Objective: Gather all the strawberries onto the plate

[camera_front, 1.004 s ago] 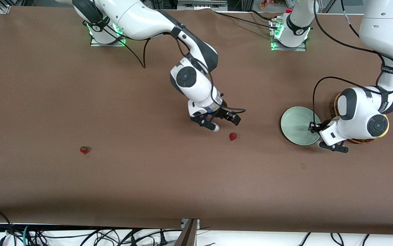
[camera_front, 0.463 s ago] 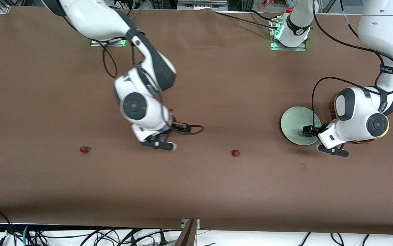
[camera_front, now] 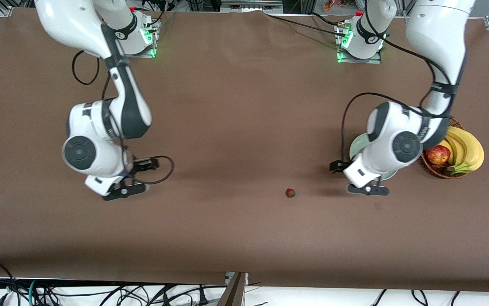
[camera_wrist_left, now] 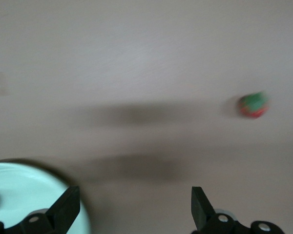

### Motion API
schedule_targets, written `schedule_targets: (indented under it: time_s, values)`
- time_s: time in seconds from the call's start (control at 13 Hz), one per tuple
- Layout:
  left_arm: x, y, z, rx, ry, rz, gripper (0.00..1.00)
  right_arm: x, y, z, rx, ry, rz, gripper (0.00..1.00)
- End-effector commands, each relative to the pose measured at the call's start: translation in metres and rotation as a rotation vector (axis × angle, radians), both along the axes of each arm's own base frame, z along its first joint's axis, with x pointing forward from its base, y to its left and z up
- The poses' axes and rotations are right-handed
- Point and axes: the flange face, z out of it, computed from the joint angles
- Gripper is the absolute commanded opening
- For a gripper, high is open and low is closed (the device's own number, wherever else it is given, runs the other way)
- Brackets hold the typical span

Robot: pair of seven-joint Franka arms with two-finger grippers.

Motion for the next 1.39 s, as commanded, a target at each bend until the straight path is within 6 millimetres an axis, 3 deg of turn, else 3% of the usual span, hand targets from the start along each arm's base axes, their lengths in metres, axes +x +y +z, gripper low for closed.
schedule_targets:
  time_s: [0.0,0.15,0.31,0.46,0.69,0.77,0.85,1.0,1.08,1.16,1.24,1.31]
  values:
    - [0.026,-0.049,-0.022,-0.008,-0.025,0.099,1.00,0.007,-0.071,-0.033,0.005,-0.022,0.091,0.98]
    - [0.028,-0.089,-0.037,-0.025,-0.054,0.121,1.00,0.014,-0.090,-0.049,-0.005,-0.061,0.128,0.97]
    - [0.023,-0.117,-0.060,-0.049,-0.102,0.148,1.00,0.019,-0.108,-0.064,-0.015,-0.086,0.149,0.95]
    - [0.024,-0.124,-0.080,-0.067,-0.140,0.165,1.00,0.020,-0.125,-0.079,-0.012,-0.093,0.157,0.87]
    - [0.031,-0.125,-0.098,-0.081,-0.184,0.166,1.00,0.018,-0.132,-0.089,-0.002,-0.083,0.163,0.75]
    - [0.031,-0.127,-0.099,-0.081,-0.185,0.164,0.91,0.018,-0.135,-0.094,-0.003,-0.083,0.161,0.72]
    - [0.031,-0.127,-0.099,-0.080,-0.185,0.161,0.72,0.017,-0.137,-0.097,0.007,-0.081,0.147,0.68]
    - [0.031,-0.127,-0.099,-0.079,-0.184,0.161,0.50,0.014,-0.135,-0.103,0.025,-0.068,0.135,0.59]
    - [0.030,-0.128,-0.099,-0.079,-0.184,0.161,0.26,0.011,-0.136,-0.107,0.026,-0.058,0.132,0.54]
    - [0.029,-0.130,-0.101,-0.079,-0.182,0.160,0.11,0.010,-0.134,-0.109,0.029,-0.054,0.133,0.49]
    - [0.028,-0.131,-0.105,-0.076,-0.180,0.159,0.01,0.010,-0.134,-0.107,0.030,-0.057,0.133,0.43]
    - [0.028,-0.130,-0.105,-0.072,-0.182,0.161,0.00,0.010,-0.132,-0.108,0.033,-0.054,0.133,0.37]
